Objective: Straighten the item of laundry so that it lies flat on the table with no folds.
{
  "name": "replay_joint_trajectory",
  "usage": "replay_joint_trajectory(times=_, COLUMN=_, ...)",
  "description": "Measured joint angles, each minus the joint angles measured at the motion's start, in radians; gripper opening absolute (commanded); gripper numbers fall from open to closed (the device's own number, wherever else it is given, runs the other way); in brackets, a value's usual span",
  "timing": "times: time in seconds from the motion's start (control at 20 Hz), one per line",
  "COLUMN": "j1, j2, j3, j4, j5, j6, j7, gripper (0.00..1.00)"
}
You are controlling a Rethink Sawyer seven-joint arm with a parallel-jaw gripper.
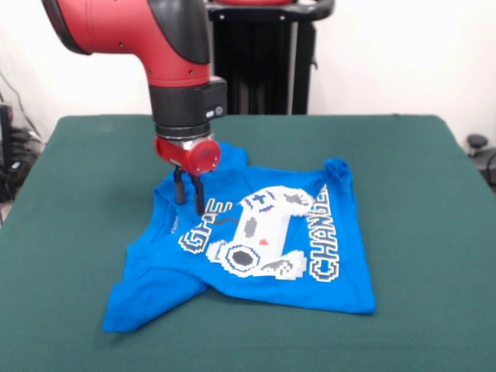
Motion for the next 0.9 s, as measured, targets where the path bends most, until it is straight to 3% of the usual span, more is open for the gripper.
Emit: replay_joint_trajectory(times=0.9, j1=-0.029, j2=-0.013, j3=-0.005, j4=0.022, j5=0.000, j6=0.045, j7=0.000, gripper=1.00)
